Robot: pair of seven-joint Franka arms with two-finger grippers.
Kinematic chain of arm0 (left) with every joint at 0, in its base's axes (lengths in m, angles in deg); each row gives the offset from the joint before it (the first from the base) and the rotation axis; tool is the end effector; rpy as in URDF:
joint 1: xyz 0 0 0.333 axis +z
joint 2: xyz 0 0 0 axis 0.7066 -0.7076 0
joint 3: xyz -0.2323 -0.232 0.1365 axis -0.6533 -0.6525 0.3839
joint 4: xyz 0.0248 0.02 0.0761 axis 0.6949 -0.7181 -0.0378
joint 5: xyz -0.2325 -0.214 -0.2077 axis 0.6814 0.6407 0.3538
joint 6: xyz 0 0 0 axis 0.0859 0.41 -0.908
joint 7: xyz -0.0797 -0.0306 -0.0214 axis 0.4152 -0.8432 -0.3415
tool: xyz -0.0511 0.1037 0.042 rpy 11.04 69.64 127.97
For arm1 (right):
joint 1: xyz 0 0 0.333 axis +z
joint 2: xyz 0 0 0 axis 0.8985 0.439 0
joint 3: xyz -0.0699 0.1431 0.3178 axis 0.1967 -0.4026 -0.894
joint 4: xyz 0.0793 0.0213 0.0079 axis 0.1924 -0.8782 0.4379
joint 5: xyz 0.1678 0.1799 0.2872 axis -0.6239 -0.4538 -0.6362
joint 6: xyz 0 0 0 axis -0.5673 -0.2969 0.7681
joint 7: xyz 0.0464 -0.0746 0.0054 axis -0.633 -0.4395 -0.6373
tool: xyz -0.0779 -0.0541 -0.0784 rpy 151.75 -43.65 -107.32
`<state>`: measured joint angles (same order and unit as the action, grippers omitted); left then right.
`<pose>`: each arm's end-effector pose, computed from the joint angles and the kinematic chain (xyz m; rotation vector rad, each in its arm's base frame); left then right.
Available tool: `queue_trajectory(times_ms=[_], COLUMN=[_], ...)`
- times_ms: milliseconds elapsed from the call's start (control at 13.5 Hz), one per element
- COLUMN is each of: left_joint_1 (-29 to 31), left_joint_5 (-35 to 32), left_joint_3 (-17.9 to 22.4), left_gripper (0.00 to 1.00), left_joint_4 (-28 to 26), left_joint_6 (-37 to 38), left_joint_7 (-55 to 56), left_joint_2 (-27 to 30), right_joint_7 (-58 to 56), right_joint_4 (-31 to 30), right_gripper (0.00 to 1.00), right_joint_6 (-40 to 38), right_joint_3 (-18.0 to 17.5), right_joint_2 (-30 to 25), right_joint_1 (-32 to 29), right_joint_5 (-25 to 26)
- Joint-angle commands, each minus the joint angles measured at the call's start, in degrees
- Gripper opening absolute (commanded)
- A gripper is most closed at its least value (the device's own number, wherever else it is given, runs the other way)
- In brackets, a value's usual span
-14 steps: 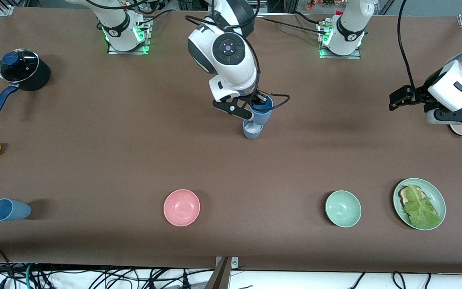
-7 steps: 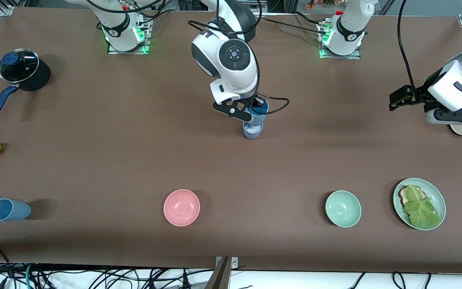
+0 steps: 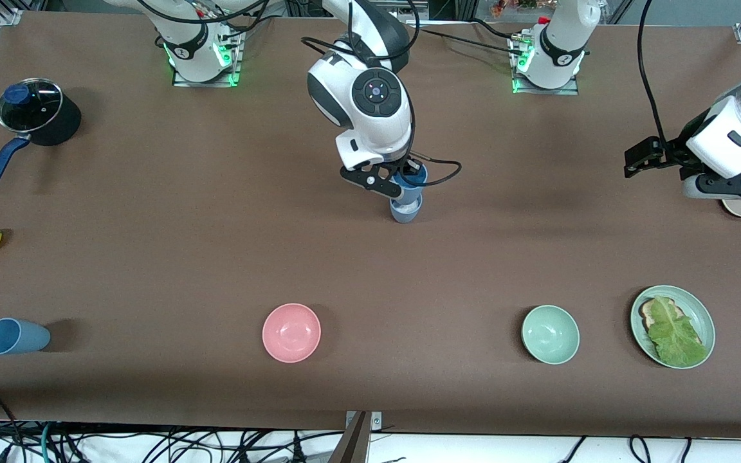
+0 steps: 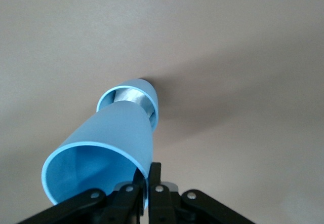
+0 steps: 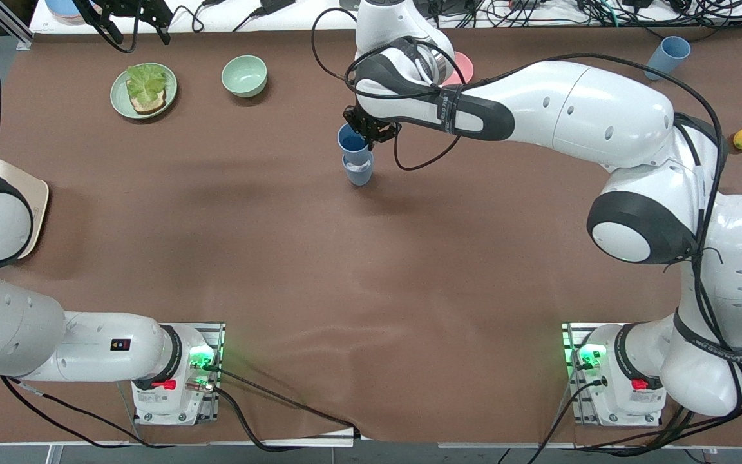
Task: Stack blue cups with both arms
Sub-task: 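Lower the empty cup into the tissue cup and open the right gripper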
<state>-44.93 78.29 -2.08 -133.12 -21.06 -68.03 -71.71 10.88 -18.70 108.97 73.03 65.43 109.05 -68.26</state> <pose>0.5577 -0.0408 0.6071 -3.1354 0.0399 0.1430 0.4884 0.5695 0.3977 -2.9870 0.6213 0.2371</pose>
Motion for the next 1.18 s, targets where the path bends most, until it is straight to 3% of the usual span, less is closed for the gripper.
queue_trajectory(times_ms=[0, 518, 592, 666, 740, 814, 1109], left_joint_1=[0.2, 0.1, 0.1, 0.1, 0.1, 0.1, 0.2], left_joint_5=[-1.3, -1.3, -1.3, -1.3, -1.3, -1.3, -1.3], left_joint_3=[-0.1, -0.2, -0.4, -0.4, -0.3, -0.2, -0.1], left_gripper=[1.0, 1.0, 1.0, 1.0, 1.0, 1.0, 1.0], left_joint_4=[-0.7, -0.6, -0.6, -0.6, -0.6, -0.6, -0.8], left_joint_6=[0.7, 0.7, 0.7, 0.7, 0.7, 0.7, 0.6], left_joint_7=[-0.1, -0.1, 0.0, 0.0, 0.0, 0.0, 0.0], left_joint_2=[1.0, 1.0, 1.0, 1.0, 1.0, 1.0, 1.0], right_joint_7=[0.1, 0.0, 0.0, -0.1, 0.0, 0.2, -0.4], right_joint_4=[0.0, 0.0, 0.0, 0.0, 0.0, 0.1, 0.2], right_gripper=[0.0, 0.0, 0.07, 0.53, 0.8, 1.0, 1.0], right_joint_6=[1.5, 3.2, 3.1, 3.1, 3.0, 2.7, 0.6], right_joint_3=[0.3, 0.4, 0.4, 0.4, 0.5, 0.6, 0.8], right_joint_2=[0.6, 2.0, 1.8, 1.7, 1.5, 1.4, -0.6], right_joint_1=[0.3, 0.2, 0.0, -0.2, -0.3, -0.3, -0.8], right_joint_5=[0.8, 1.3, 1.1, 1.1, 1.1, 1.3, 1.6])
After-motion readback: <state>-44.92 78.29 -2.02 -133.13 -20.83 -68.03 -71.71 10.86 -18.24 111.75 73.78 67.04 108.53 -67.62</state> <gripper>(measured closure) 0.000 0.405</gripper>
